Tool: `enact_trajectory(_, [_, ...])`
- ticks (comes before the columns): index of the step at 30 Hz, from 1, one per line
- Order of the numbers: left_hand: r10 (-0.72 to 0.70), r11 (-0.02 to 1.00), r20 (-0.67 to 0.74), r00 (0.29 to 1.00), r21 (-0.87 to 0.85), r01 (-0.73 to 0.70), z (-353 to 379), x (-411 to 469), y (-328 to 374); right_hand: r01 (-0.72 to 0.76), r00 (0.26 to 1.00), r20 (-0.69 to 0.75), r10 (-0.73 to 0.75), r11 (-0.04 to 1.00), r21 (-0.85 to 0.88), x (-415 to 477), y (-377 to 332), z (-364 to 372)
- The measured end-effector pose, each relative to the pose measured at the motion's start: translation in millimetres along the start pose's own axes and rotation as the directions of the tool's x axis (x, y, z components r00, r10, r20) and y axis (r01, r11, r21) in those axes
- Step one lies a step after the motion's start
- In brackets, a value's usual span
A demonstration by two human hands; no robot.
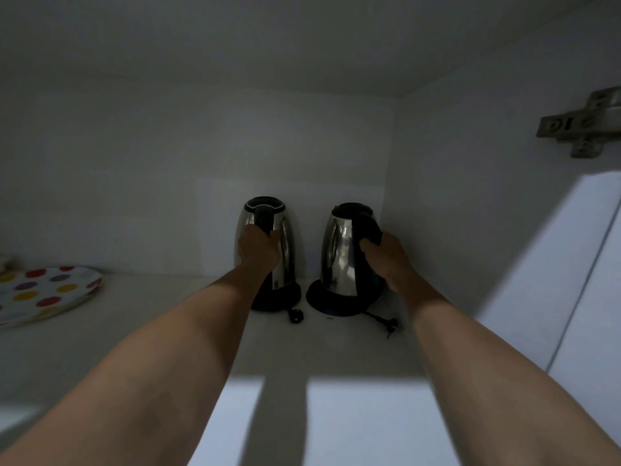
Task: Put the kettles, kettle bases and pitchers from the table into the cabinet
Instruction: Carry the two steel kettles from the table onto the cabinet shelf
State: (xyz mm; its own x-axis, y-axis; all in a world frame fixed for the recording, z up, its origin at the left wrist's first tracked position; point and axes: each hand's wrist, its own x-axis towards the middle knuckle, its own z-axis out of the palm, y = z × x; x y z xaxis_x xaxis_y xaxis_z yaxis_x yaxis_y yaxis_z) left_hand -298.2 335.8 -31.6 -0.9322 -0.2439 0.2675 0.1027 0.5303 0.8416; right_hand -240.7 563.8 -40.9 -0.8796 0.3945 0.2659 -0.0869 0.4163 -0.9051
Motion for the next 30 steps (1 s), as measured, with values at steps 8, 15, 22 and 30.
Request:
enact_trajectory(8, [0.024, 1.0, -0.004, 1.0, 0.004, -0.023, 4, 0, 1, -0.012, 0.999, 0.038, 0.01, 0.998, 0.065, 2, 1, 14])
enact_trajectory(15, [0.004, 1.0, 0.004, 1.0, -0.022, -0.004, 4, 0, 4, -0.005, 0.995, 0.102, 0.005, 1.0, -0.005, 6, -3, 24])
enact_trajectory(22, [-0.003, 1.0, 0.016, 1.0, -0.03, 0.003, 5, 0, 4, -0.029, 0.998, 0.051, 0.029, 1.0, -0.009, 6, 10, 17])
enact_trajectory(30, [-0.024, 0.998, 0.014, 1.0, -0.054, 0.024, 8, -2, 13, -0.038, 0.998, 0.048, 0.037, 0.999, 0.01, 10, 10, 20])
